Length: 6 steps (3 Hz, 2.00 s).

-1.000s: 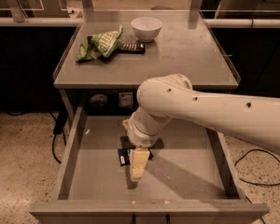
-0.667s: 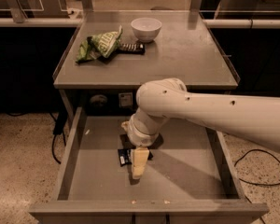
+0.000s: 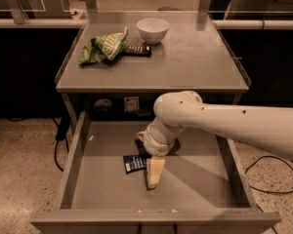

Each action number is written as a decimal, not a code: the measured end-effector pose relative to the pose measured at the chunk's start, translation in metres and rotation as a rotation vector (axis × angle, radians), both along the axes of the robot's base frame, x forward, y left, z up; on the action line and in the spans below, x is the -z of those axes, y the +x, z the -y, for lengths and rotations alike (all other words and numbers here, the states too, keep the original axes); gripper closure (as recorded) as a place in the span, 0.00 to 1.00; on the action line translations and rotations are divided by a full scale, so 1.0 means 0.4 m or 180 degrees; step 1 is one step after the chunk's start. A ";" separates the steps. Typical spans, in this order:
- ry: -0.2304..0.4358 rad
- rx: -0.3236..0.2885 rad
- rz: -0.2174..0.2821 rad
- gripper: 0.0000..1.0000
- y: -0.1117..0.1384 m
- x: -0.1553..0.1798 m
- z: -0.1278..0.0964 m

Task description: Pick rxbar blueberry from top drawer and place on counter

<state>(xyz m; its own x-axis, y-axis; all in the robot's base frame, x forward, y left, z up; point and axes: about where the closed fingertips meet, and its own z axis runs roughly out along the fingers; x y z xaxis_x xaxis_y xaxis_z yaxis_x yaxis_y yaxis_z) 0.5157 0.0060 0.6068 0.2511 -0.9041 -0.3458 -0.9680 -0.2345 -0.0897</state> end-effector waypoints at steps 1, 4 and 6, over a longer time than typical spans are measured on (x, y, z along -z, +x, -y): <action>0.0031 0.0006 -0.0059 0.00 -0.009 0.056 0.019; 0.0031 0.0006 -0.0059 0.51 -0.009 0.057 0.019; 0.0031 0.0006 -0.0060 1.00 -0.009 0.056 0.019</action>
Offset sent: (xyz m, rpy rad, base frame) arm -0.0051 0.0026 -0.0261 0.0315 0.0278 0.0182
